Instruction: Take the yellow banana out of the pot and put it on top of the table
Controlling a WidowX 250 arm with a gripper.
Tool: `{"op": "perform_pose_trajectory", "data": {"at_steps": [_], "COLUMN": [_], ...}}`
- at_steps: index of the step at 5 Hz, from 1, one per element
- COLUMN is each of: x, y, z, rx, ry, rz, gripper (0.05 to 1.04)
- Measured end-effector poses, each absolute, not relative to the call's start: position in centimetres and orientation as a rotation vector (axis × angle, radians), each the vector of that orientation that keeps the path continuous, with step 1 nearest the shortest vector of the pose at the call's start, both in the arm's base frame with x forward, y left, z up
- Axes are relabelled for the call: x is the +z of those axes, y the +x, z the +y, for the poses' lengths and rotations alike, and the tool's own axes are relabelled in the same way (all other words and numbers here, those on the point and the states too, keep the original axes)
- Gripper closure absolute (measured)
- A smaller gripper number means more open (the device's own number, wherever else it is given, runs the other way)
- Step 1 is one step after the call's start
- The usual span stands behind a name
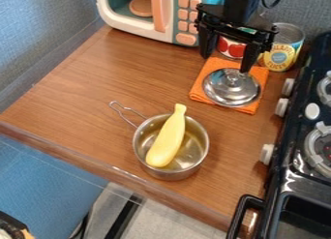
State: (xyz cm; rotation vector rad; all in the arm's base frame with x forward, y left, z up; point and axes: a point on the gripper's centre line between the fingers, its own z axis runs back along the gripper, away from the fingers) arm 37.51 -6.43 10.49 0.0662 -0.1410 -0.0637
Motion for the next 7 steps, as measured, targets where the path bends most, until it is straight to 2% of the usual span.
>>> {"op": "perform_pose_trajectory", "data": {"at_steps": [1, 2, 3, 5, 7], "x": [9.2, 7.5, 7.7, 6.1, 3.2], "y": [37.2, 34.9, 32.6, 28.0, 27.8], "z": [-6.5, -6.3, -5.5, -3.2, -2.1], "rx": [-0.063, -0.071, -0.062, -0.073, -0.111], "ry": [0.067, 0.056, 0.075, 0.031, -0.009], "rz": [-0.105, -0.054, -0.062, -0.084, -0.074], "gripper": [0.085, 0.085, 0.085, 0.085, 0.085]}}
